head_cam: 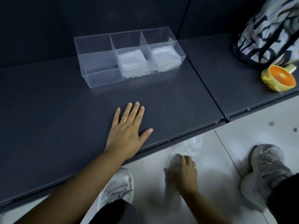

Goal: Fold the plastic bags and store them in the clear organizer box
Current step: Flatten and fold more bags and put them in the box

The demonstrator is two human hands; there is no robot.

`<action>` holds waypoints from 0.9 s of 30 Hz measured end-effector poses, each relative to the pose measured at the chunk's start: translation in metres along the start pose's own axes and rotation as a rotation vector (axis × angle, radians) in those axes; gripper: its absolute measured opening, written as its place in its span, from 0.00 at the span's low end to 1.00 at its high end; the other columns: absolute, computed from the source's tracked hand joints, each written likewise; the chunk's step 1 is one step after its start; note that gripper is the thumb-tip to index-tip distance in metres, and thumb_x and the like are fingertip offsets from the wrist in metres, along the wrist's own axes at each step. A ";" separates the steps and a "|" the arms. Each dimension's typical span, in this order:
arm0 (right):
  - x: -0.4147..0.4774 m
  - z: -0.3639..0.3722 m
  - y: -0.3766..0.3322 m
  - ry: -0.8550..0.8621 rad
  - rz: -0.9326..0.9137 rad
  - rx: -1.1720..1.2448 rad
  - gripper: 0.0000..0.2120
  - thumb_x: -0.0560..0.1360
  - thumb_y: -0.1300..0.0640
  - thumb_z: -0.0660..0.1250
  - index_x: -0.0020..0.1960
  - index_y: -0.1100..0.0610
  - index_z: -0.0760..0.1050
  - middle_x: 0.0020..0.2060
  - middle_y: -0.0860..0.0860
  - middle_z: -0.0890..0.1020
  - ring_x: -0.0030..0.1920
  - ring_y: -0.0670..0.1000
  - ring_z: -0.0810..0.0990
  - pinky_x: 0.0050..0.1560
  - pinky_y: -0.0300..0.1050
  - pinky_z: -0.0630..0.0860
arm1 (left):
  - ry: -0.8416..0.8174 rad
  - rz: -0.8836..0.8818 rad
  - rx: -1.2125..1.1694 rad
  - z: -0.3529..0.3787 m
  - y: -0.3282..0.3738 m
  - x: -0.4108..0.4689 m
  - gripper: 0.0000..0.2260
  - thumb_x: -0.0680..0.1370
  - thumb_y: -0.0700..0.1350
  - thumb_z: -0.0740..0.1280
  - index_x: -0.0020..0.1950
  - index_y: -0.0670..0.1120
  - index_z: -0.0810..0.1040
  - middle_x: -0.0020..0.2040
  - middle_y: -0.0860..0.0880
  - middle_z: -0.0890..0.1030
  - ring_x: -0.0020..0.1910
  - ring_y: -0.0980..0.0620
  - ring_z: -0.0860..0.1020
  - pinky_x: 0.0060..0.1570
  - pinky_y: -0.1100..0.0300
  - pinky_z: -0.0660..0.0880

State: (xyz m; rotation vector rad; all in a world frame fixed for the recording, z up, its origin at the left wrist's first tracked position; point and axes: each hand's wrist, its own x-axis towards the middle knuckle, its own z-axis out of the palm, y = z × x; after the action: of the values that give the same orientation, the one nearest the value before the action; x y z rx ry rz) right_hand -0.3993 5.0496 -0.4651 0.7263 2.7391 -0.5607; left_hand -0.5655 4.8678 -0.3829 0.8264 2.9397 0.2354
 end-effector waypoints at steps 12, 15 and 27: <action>0.011 -0.162 -0.050 -0.648 -0.270 0.662 0.06 0.74 0.61 0.70 0.42 0.62 0.75 0.36 0.51 0.77 0.39 0.47 0.76 0.45 0.41 0.74 | -0.299 -0.080 -0.553 -0.039 0.006 0.004 0.34 0.73 0.69 0.42 0.77 0.56 0.58 0.78 0.57 0.49 0.77 0.57 0.41 0.73 0.54 0.36; 0.016 -0.242 -0.076 -0.740 -0.350 0.873 0.04 0.71 0.61 0.69 0.42 0.59 0.75 0.36 0.49 0.80 0.39 0.46 0.79 0.44 0.38 0.76 | -0.442 -0.094 -1.244 -0.080 0.015 -0.003 0.33 0.71 0.74 0.50 0.71 0.62 0.68 0.75 0.62 0.62 0.75 0.62 0.55 0.72 0.59 0.50; 0.097 -0.299 -0.045 -0.211 -0.143 0.681 0.06 0.77 0.61 0.66 0.47 0.64 0.75 0.33 0.54 0.80 0.36 0.52 0.76 0.43 0.44 0.74 | -0.048 -0.418 -1.505 -0.118 0.026 0.029 0.06 0.75 0.47 0.70 0.46 0.44 0.82 0.37 0.48 0.84 0.35 0.53 0.80 0.35 0.64 0.76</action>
State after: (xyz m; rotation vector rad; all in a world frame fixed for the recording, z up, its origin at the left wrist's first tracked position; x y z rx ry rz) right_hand -0.5468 5.1813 -0.2169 0.5548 2.3967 -1.5439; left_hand -0.5905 4.8898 -0.2637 -0.0389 1.8521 1.8871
